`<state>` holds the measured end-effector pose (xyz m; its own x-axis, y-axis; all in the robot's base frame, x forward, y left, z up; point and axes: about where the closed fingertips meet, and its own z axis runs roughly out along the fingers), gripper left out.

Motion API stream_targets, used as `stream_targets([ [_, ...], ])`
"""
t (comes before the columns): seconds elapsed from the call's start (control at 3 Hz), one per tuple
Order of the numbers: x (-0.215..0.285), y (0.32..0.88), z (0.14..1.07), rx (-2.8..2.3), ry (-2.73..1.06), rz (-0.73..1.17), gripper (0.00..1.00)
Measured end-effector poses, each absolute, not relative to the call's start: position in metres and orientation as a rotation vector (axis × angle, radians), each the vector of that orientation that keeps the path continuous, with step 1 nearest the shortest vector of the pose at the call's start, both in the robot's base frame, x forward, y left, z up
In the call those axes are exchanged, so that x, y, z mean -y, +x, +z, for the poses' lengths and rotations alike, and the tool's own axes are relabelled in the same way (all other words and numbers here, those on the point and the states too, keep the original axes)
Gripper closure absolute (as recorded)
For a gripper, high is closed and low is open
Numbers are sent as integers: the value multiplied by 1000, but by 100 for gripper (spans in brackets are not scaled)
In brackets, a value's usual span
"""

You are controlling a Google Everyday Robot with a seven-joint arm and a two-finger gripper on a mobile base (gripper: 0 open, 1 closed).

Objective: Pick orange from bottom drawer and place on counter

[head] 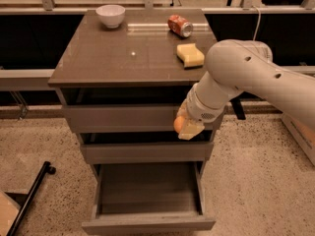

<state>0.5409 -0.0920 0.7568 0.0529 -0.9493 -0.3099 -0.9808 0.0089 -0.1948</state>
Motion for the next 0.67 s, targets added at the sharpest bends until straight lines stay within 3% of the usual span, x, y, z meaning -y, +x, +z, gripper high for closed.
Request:
stream_targets([
  [0.33, 91, 563, 828, -1874, -1826, -44, 100],
  [0.67, 78, 591, 868, -1776, -1736, -58, 100],
])
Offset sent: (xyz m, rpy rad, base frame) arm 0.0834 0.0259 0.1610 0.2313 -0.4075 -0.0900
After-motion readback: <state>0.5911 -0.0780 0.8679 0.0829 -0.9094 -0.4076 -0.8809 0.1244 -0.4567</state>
